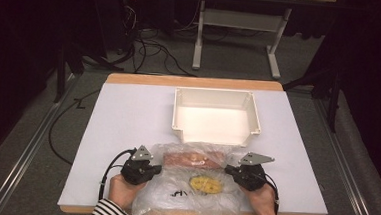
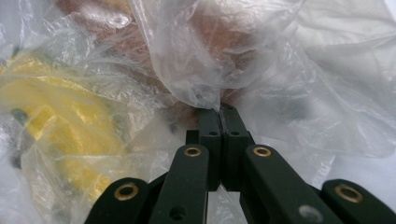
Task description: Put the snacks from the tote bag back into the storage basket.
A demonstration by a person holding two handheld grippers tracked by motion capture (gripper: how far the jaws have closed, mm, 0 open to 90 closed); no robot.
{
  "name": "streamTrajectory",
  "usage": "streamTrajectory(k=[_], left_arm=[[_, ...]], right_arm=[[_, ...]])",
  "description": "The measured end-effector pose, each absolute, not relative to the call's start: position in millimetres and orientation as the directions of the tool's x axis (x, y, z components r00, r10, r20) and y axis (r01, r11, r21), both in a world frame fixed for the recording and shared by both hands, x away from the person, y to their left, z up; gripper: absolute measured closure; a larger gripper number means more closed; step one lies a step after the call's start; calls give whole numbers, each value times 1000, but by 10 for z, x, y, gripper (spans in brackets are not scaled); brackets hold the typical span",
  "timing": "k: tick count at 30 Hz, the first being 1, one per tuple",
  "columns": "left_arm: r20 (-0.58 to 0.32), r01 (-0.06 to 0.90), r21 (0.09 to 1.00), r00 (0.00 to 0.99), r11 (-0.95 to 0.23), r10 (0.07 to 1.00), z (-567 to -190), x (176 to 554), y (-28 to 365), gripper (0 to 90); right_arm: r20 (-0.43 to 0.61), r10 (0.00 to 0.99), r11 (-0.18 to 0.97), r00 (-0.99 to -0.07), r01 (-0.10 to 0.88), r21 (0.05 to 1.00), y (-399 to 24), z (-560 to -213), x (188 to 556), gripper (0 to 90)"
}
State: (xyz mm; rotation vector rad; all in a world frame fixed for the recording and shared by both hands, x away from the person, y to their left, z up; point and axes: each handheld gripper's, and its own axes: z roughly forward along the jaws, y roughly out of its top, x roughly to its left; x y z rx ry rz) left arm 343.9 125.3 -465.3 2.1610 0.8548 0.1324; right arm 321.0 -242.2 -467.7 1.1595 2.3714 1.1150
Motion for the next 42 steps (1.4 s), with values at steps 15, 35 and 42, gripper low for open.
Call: streamTrajectory(k=[15, 35, 42], left_arm=[[-141, 483, 810, 711, -333, 689, -4331, 3683, 1298, 900], [-133, 548, 758, 660, -353, 740, -4609, 3927, 1127, 900], [-133, 546, 760, 662, -353, 738, -4610, 3916, 1113, 900]], right_arm=[[96, 816, 304, -570, 564, 768, -2553, -4506, 3508, 900], [55, 828, 314, -559, 542, 779, -2588, -4514, 3473, 642], [21, 763, 369, -647, 461, 807, -2440, -4306, 3275, 556]])
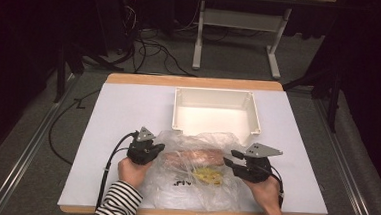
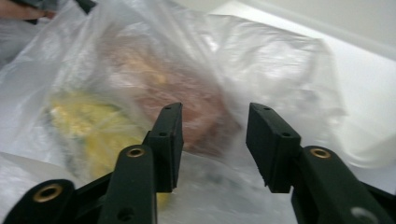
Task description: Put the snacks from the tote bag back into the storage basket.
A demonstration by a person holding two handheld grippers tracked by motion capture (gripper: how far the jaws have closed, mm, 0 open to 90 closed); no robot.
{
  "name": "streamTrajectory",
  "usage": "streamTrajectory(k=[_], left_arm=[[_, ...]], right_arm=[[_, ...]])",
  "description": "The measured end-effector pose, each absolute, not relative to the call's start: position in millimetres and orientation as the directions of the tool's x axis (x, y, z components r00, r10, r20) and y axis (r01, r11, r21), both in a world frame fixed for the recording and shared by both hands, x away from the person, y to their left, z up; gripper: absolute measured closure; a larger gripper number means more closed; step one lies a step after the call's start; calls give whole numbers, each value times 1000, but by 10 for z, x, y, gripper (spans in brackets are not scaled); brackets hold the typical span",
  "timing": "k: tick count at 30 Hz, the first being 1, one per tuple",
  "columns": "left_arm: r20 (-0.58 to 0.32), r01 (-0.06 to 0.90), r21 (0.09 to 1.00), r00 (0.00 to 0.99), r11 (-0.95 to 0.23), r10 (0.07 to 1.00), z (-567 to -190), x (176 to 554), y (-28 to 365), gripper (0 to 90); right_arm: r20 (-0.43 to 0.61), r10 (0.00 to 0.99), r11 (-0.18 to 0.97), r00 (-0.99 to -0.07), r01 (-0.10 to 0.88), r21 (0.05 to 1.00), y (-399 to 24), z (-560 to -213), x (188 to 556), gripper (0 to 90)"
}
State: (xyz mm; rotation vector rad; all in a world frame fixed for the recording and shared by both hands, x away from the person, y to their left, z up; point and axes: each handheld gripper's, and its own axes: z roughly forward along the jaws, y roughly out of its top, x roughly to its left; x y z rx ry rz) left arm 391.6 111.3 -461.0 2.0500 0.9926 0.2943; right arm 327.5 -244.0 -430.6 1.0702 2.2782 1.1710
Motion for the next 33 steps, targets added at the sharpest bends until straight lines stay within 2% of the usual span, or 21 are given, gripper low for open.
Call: streamTrajectory(k=[5, 8, 9, 12, 15, 21, 25, 29, 33], left_arm=[[-132, 541, 761, 669, -358, 731, -4606, 3908, 1111, 900], [-129, 539, 761, 672, -361, 730, -4602, 3903, 1115, 900], [-124, 537, 762, 671, -363, 731, -4599, 3900, 1121, 900], [-128, 536, 763, 672, -360, 730, -4591, 3899, 1136, 900], [-128, 531, 766, 677, -361, 725, -4588, 3892, 1133, 900], [-127, 528, 769, 680, -362, 722, -4586, 3890, 1133, 900], [-126, 525, 773, 677, -356, 725, -4581, 3892, 1139, 900], [-127, 528, 772, 674, -354, 727, -4584, 3900, 1140, 900], [-129, 530, 770, 675, -356, 726, -4598, 3910, 1131, 900]], right_arm=[[41, 743, 385, -668, 477, 790, -2293, -4400, 3324, 490], [64, 739, 393, -671, 506, 768, -2248, -4475, 3378, 525], [53, 739, 405, -671, 506, 762, -2240, -4495, 3385, 555], [46, 744, 407, -667, 507, 760, -2294, -4499, 3371, 771], [36, 741, 420, -671, 505, 755, -2341, -4495, 3353, 891], [14, 744, 408, -668, 471, 782, -2382, -4397, 3333, 900], [13, 780, 356, -626, 460, 813, -2438, -4251, 3416, 900], [45, 817, 333, -576, 534, 777, -2468, -4308, 3651, 900], [54, 817, 353, -575, 571, 741, -2440, -4458, 3736, 900]])
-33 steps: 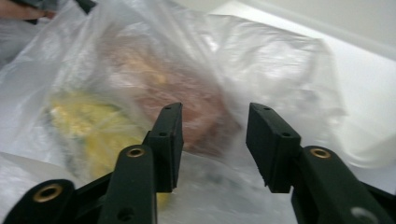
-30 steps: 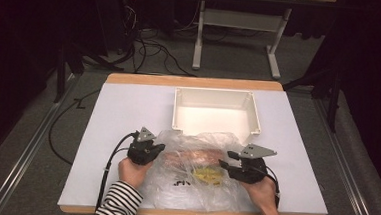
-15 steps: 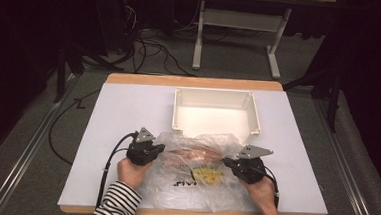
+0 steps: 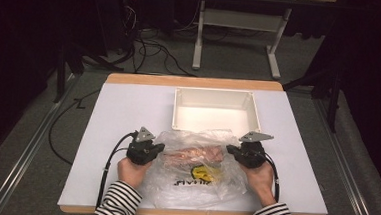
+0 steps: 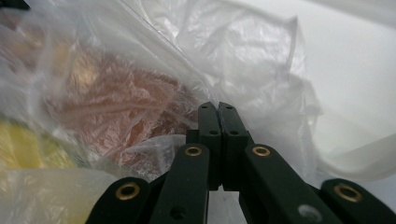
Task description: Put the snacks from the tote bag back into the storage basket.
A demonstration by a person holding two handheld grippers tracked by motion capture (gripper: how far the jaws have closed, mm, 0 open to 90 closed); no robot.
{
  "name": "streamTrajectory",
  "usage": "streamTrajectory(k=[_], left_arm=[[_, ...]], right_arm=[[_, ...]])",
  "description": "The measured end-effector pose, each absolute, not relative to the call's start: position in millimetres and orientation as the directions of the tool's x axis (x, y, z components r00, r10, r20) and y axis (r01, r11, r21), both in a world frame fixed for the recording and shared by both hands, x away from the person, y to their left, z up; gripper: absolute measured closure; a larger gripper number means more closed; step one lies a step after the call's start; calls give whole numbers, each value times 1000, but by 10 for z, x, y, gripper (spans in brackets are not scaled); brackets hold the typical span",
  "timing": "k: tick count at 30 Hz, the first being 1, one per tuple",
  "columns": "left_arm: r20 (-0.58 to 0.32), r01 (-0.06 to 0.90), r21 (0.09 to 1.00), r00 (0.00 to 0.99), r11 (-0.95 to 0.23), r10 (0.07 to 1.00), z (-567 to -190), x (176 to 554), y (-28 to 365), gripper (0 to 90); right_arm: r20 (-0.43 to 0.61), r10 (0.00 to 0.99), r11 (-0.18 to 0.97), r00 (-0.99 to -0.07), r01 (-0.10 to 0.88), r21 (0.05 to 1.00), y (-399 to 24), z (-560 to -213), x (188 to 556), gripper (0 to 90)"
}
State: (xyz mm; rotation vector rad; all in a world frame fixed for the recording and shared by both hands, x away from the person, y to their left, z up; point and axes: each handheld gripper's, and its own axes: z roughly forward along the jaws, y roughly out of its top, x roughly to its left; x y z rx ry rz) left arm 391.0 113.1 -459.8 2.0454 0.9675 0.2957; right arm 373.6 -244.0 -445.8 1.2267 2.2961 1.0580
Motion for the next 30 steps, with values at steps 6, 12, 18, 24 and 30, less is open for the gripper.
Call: streamTrajectory(k=[6, 12, 18, 24, 30], left_arm=[[-135, 534, 764, 681, -362, 720, -4609, 3907, 1125, 900], [-163, 544, 759, 691, -358, 704, -4670, 3865, 1190, 900], [-172, 549, 755, 693, -359, 700, -4716, 3813, 1250, 900], [-151, 542, 754, 694, -372, 704, -4751, 3805, 1223, 900], [-140, 540, 752, 691, -378, 709, -4768, 3802, 1231, 900]], right_arm=[[97, 798, 361, -595, 601, 713, -2383, -4626, 3744, 900], [84, 762, 401, -642, 570, 717, -2305, -4641, 3558, 900], [47, 715, 460, -697, 521, 719, -2195, -4629, 3300, 900], [70, 757, 380, -649, 526, 761, -2359, -4488, 3397, 900], [55, 814, 361, -578, 577, 733, -2466, -4530, 3626, 900]])
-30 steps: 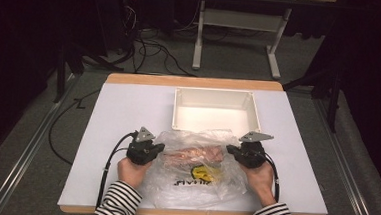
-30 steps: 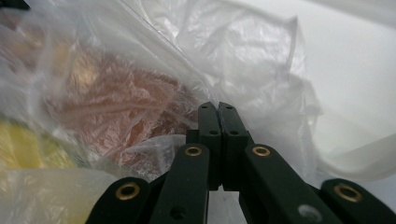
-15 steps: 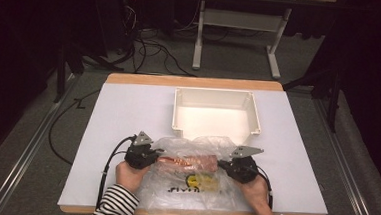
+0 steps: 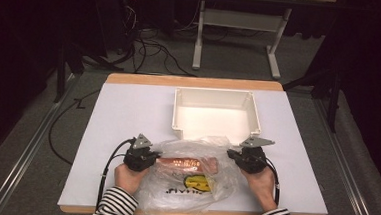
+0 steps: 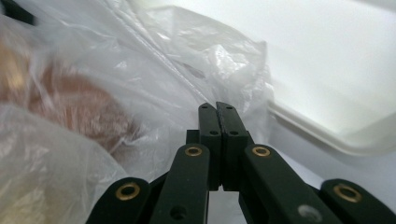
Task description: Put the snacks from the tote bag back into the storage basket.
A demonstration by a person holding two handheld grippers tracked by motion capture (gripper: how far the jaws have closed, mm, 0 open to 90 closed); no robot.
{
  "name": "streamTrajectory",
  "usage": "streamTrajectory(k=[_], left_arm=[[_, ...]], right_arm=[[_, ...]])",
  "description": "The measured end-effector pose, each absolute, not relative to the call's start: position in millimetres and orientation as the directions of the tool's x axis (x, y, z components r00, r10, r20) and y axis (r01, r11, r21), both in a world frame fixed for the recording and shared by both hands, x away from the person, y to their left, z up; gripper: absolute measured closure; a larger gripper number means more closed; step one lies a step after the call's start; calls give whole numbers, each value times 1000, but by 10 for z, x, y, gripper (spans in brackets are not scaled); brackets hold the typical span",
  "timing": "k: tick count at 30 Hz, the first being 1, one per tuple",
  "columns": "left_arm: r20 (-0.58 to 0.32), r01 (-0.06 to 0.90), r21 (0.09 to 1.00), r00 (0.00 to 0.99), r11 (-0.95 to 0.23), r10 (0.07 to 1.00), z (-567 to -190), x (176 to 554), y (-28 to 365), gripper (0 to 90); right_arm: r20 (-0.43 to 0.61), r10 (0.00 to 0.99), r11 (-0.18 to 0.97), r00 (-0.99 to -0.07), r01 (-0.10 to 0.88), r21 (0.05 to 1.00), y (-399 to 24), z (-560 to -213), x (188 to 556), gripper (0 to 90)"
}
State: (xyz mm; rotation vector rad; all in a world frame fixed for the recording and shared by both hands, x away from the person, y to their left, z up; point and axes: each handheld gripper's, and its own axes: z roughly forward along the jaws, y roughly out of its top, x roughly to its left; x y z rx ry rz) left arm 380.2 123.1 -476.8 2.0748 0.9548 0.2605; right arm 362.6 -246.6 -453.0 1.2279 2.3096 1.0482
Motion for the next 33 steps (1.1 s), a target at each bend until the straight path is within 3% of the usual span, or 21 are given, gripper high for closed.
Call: streamTrajectory(k=[9, 14, 25, 33], left_arm=[[-140, 542, 752, 686, -375, 714, -4780, 3810, 1242, 900], [-146, 544, 755, 682, -365, 717, -4801, 3804, 1248, 900], [-144, 544, 757, 679, -362, 720, -4801, 3802, 1246, 900], [-143, 541, 759, 680, -361, 719, -4797, 3801, 1253, 900]], right_arm=[[74, 827, 363, -557, 631, 686, -2515, -4734, 3698, 893], [105, 820, 321, -563, 603, 730, -2590, -4576, 3593, 778], [23, 761, 350, -649, 440, 827, -2446, -4060, 3263, 566], [50, 706, 397, -707, 453, 798, -2187, -4174, 3253, 470]])
